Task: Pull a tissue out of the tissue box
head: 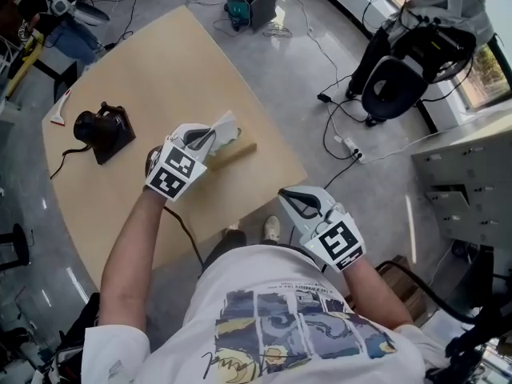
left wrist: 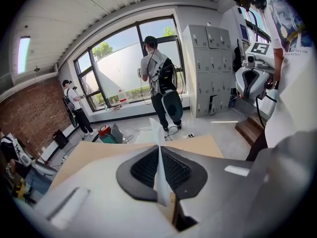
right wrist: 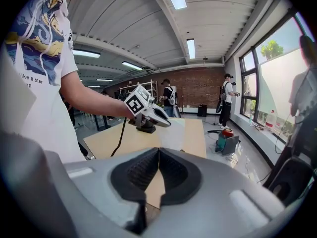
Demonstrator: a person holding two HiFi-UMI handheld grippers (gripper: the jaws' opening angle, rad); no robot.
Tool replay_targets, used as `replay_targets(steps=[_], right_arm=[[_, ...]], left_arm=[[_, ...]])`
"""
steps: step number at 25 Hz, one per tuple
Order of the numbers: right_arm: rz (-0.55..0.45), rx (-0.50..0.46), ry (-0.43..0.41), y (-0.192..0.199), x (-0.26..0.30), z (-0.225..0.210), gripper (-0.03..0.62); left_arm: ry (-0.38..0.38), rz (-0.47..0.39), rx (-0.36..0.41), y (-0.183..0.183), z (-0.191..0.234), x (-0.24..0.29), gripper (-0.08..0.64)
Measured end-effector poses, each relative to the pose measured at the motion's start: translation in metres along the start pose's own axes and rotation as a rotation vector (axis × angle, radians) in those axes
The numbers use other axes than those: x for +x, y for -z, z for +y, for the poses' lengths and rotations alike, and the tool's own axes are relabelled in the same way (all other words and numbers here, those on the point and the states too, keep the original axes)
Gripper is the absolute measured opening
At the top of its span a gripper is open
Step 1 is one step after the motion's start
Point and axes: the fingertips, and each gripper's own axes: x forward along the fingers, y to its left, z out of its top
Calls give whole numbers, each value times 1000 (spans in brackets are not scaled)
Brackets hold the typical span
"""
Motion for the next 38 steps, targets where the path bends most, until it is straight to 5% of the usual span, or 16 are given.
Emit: replay_targets(steps=[19,38], right_arm=[[-25,-70,-108,2,-1,2,5],[-26,-102,-119,-8,8,12,5]], left_arm=[[-105,-97,26,-75,-59,-119,8],[30,-168,19,-102,-136,-181,8]])
